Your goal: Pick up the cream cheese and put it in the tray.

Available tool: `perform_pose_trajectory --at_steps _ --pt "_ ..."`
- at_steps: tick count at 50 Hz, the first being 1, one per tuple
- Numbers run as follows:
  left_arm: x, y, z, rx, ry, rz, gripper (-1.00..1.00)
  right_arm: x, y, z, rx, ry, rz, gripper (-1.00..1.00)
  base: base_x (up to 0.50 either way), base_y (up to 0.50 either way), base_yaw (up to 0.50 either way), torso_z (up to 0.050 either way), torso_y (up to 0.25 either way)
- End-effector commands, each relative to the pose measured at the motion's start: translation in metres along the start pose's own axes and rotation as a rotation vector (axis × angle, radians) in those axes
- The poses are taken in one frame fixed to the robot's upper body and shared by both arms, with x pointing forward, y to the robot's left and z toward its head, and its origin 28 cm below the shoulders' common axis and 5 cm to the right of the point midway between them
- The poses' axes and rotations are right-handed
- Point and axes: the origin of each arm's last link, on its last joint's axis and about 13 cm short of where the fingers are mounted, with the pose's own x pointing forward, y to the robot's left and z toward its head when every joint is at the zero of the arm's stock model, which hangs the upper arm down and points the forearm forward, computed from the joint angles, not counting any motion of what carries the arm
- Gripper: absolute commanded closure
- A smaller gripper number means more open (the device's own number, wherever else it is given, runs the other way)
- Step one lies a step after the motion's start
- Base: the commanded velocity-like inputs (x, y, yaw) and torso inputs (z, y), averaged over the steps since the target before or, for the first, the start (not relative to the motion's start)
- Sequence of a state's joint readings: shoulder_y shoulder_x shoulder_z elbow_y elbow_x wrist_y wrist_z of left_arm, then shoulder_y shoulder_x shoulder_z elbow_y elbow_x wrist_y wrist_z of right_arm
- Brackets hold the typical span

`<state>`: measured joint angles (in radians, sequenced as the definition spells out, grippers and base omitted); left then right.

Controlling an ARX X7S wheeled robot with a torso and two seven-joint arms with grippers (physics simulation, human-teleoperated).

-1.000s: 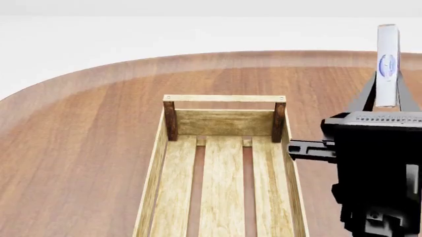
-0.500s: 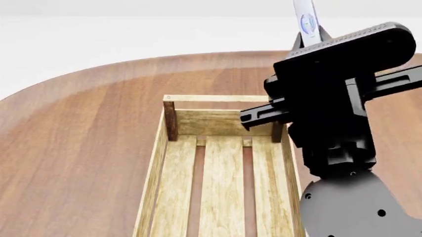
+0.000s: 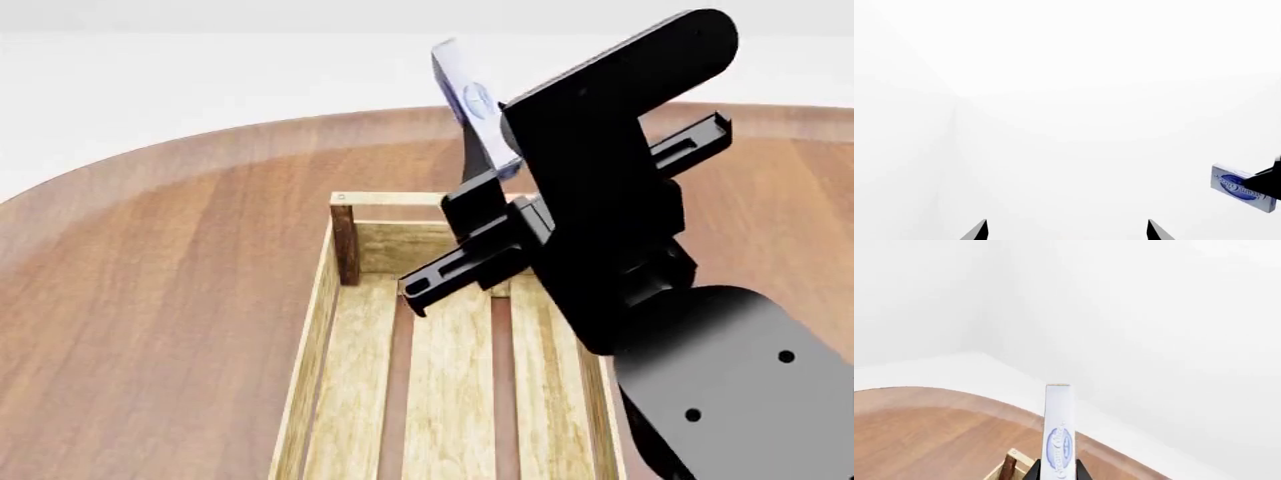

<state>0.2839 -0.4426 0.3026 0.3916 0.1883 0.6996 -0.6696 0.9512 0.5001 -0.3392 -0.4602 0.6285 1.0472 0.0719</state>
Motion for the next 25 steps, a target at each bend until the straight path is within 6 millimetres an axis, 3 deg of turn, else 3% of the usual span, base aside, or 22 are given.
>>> perform_pose_trajectory --at_steps 1,11,25 --pt "0.0002 0.0002 0.0006 -0.002 -0.003 0.002 -1.0 -0.0009 -0.0013 0.0017 0.088 0.004 0.164 1.0 0.0 0.0 0.0 0.0 0.0" --pt "0.0003 0.0004 0.001 0.006 -0.005 0.008 -1.0 -0.0002 -0.0033 -0.0033 0.206 0.048 0.245 1.0 0.0 0.0 0.0 0.0 0.0" --pt "0.0017 0.0011 0.0001 0.044 0.001 0.048 -1.0 0.0018 -0.0044 -0.0076 0.198 0.078 0.218 1.0 0.0 0.0 0.0 0.0 0.001"
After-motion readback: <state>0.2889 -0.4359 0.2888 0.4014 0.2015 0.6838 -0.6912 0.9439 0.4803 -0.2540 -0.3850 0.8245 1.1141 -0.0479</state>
